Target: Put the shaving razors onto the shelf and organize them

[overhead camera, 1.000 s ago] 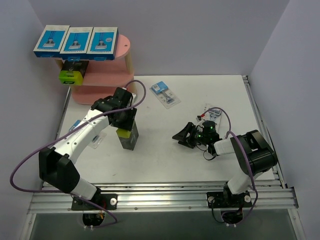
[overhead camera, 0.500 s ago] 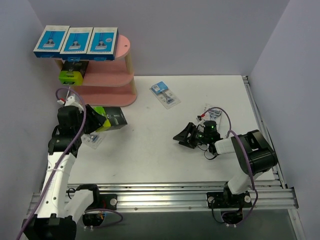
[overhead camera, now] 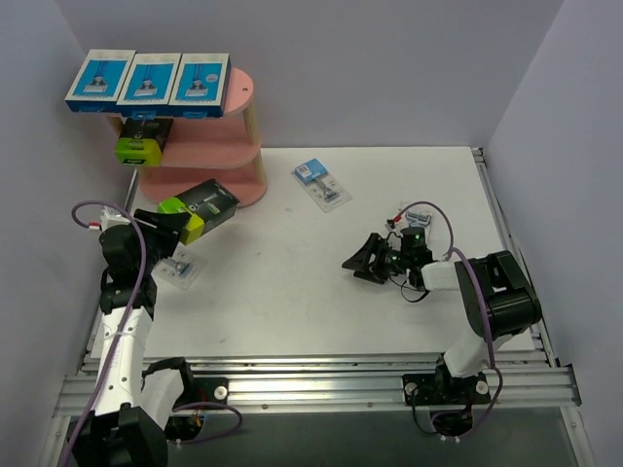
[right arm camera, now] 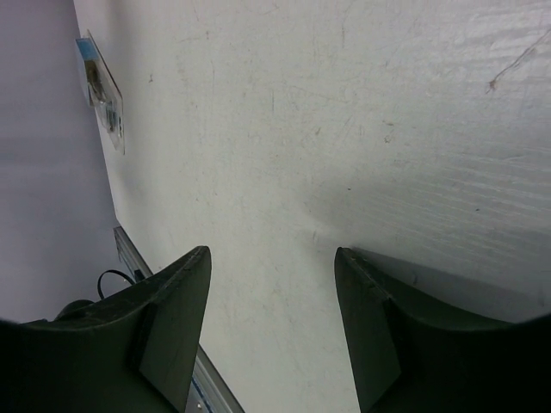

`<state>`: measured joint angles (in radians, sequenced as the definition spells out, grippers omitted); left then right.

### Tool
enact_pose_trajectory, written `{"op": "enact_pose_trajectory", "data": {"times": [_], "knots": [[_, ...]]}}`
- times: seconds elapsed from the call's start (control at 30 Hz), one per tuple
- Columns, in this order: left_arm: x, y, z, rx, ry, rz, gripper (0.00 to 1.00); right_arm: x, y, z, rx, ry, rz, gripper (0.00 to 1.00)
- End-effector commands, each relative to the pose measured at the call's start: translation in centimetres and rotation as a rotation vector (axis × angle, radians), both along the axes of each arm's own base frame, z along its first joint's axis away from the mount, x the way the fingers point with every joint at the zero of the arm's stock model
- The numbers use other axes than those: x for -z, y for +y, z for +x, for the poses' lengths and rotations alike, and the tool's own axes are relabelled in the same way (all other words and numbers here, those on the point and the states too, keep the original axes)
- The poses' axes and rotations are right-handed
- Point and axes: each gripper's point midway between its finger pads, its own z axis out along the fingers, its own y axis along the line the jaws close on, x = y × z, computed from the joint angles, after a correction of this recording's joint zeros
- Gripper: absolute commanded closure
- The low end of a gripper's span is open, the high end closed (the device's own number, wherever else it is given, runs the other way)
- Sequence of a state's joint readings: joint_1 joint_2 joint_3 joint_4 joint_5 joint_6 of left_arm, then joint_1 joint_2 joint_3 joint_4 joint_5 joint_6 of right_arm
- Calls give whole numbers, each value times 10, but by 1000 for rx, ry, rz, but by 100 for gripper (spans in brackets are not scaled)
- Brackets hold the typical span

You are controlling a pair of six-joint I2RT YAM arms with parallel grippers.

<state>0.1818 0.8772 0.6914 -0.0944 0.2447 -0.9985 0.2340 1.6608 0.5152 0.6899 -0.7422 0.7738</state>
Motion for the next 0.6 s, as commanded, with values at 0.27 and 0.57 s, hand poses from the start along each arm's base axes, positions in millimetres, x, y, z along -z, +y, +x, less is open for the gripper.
{"op": "enact_pose_trajectory", "data": {"times": [0.27, 0.57], "knots": [[-97, 17, 10, -65, -485, -252, 98, 25, -20, -3, -21, 80, -92, 46], [-109, 24, 15, -93, -548, -300, 98, 30, -20, -2, -20, 92, -87, 47]]}}
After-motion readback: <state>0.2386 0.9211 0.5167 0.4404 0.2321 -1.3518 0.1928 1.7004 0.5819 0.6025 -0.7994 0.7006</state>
